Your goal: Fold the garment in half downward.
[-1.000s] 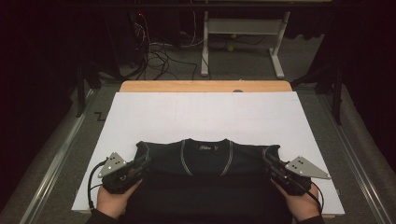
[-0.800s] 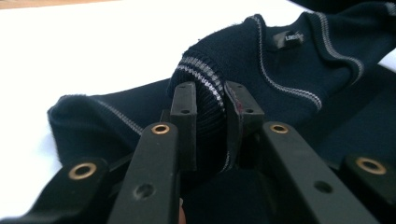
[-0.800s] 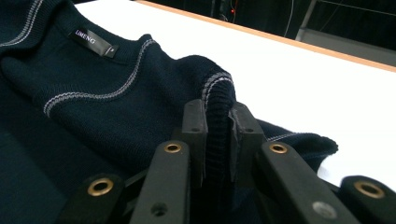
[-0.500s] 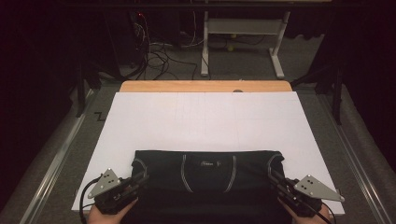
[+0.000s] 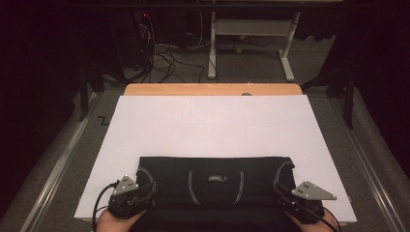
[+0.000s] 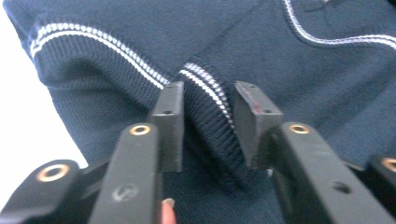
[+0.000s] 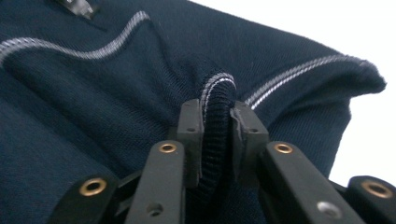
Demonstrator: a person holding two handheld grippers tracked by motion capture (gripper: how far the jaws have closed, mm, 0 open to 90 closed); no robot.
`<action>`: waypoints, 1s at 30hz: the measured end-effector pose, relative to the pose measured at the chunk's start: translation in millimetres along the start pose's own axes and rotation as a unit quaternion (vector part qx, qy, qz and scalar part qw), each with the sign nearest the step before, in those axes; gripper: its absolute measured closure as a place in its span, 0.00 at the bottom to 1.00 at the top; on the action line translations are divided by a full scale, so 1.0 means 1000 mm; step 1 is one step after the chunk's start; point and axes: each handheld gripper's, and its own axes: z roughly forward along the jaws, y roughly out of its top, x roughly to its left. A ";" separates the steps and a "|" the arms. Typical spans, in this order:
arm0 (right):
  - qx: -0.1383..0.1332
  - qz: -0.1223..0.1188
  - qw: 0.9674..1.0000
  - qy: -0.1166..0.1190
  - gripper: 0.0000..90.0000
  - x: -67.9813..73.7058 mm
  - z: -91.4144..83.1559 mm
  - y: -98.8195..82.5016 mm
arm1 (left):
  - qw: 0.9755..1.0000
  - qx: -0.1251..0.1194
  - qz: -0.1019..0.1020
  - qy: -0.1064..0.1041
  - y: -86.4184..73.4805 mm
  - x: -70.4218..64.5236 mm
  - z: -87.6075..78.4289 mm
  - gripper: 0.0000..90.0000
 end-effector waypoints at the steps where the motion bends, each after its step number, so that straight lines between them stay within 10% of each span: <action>1: 0.000 0.002 1.000 0.000 0.78 -0.001 0.001 -0.001 | 1.000 -0.004 0.001 -0.004 0.000 0.001 0.000 0.58; 8: -0.037 0.042 0.998 -0.008 0.43 -0.009 -0.004 0.000 | 0.999 -0.050 0.002 -0.006 0.001 0.010 -0.008 0.31; 18: -0.075 0.085 0.993 -0.042 0.28 -0.031 -0.007 0.007 | 0.995 -0.098 -0.016 0.027 0.012 0.025 -0.007 0.12; 30: -0.063 0.105 0.991 -0.055 0.19 -0.065 0.030 0.037 | 0.994 -0.094 -0.046 0.037 0.054 0.058 0.020 0.02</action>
